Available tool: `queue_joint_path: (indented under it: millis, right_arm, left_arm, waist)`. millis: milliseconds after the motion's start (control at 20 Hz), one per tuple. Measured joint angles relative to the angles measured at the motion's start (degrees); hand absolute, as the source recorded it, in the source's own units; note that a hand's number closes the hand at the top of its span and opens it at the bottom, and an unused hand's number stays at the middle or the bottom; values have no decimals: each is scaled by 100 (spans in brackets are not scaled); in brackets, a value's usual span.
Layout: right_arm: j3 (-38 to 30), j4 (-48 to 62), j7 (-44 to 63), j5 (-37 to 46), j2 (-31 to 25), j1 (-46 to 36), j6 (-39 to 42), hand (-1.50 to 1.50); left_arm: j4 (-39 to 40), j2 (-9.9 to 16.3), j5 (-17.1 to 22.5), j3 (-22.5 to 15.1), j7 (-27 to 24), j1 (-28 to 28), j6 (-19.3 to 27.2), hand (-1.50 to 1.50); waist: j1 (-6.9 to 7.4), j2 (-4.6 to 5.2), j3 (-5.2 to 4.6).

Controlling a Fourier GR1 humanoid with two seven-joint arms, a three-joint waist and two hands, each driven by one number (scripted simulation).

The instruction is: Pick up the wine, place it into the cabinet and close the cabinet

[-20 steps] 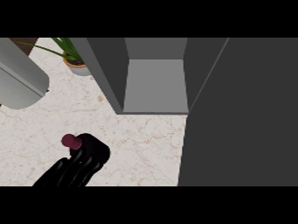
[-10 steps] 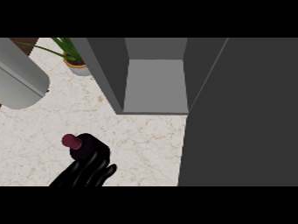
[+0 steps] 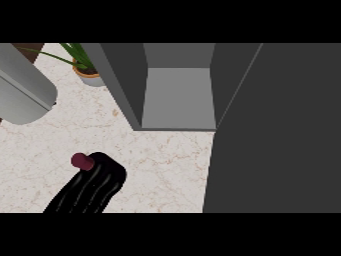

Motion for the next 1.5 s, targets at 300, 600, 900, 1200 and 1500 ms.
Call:
queue_joint_path:
  millis: [300,600,900,1200,1500]
  right_arm:
    - [-101,-46,205,46,-50,-186,-12,-150]
    - [61,-73,135,147,49,-60,15,-150]
    - [-5,-126,237,178,44,-120,62,-150]
    - [-108,-201,607,201,23,-429,-6,-150]
    - [-69,-153,528,235,136,-381,42,-150]
  left_arm:
    - [46,79,-11,541,-135,45,-22,-150]
    - [169,79,11,1183,-491,78,-208,-150]
    - [503,120,375,1965,-775,116,-543,-150]
    - [1381,87,385,2376,-1063,-267,-812,-150]
    - [2388,129,269,2694,-1409,-500,-1199,-150]
  waist:
    - [-15,10,-3]
    - [-31,15,-2]
    - [-42,21,-3]
    - [-63,24,-2]
    - [-67,27,-2]
